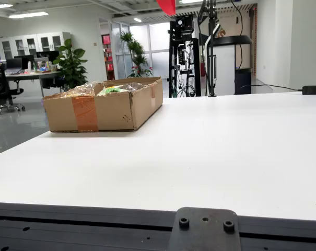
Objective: Grasp a snack and put it in the bin.
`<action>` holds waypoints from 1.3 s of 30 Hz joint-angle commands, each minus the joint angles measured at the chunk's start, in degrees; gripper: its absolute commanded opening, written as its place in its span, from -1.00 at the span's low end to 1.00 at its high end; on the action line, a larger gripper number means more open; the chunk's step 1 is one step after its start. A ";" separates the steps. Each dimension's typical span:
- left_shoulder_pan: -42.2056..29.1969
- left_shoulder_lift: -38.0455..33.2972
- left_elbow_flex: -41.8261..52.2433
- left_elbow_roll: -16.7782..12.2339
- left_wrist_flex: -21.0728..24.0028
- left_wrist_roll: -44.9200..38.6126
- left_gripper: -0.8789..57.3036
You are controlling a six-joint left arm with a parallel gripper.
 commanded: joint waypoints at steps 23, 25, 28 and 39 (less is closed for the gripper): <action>-10.10 -16.97 27.15 -0.88 -6.17 -3.28 -0.97; -10.25 -18.88 29.98 -0.96 -7.23 -3.64 -0.97; -10.37 -21.66 34.00 -1.09 -8.24 -3.95 -0.97; -12.90 -28.15 43.24 -2.64 -9.92 -2.84 -0.97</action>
